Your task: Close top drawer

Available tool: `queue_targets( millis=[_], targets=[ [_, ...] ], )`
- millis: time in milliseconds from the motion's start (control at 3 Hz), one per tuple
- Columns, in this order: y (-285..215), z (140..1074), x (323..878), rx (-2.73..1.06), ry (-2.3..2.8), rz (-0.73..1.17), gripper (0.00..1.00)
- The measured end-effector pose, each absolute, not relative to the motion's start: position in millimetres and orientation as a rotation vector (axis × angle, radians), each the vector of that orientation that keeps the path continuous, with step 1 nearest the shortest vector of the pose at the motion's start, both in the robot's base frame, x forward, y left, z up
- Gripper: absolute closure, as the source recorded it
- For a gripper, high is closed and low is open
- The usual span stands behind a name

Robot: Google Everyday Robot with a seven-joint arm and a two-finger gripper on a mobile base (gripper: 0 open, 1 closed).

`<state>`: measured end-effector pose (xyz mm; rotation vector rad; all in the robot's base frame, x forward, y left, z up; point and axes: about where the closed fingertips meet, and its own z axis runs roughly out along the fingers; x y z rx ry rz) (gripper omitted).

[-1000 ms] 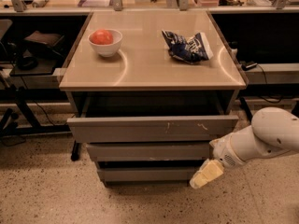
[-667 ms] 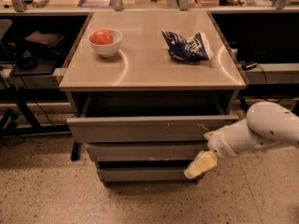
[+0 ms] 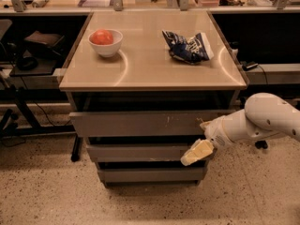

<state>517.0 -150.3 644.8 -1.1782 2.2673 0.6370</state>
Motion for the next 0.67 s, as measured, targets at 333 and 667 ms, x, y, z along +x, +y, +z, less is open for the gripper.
queue_targets(
  millis=[333, 667],
  targets=[
    [-131.9, 673.2, 550.4, -1.149, 2.173, 0.67, 0.0],
    [-131.8, 673.2, 550.4, -1.149, 2.173, 0.67, 0.0]
  ],
)
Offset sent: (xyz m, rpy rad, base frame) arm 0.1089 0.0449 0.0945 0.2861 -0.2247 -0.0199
